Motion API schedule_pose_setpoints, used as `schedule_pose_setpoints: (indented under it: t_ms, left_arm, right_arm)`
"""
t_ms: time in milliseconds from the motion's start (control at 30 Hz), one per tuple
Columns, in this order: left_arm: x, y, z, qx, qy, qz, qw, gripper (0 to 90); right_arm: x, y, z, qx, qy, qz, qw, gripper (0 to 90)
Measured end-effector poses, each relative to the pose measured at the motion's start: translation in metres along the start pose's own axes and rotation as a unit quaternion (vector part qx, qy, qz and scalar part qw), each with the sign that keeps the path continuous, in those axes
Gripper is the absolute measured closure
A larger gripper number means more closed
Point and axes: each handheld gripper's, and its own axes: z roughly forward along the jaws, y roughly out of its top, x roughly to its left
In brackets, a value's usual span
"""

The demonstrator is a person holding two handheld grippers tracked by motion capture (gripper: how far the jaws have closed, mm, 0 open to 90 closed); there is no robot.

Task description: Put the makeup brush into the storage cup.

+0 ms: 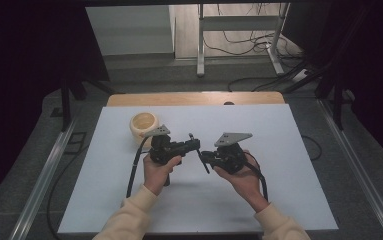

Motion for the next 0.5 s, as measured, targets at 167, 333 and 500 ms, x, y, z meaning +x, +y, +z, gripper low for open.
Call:
schedule_pose_setpoints:
  t_ms: [167,333,500]
  left_arm:
    - [0.000,0.003,-0.009,-0.010,0.007,0.000,0.9999,83.5]
    - [0.002,0.006,-0.016,-0.016,0.012,0.003,0.9998,83.5]
    - [0.003,0.007,-0.019,-0.018,0.016,0.004,0.9997,83.5]
  right_arm:
    - [-0.004,-0.001,-0.003,-0.010,-0.006,0.014,0.9998,48.4]
    - [-0.006,-0.004,-0.008,-0.012,-0.025,0.016,0.9995,33.5]
    - [-0.009,-0.010,-0.012,-0.006,-0.026,0.011,0.9996,24.9]
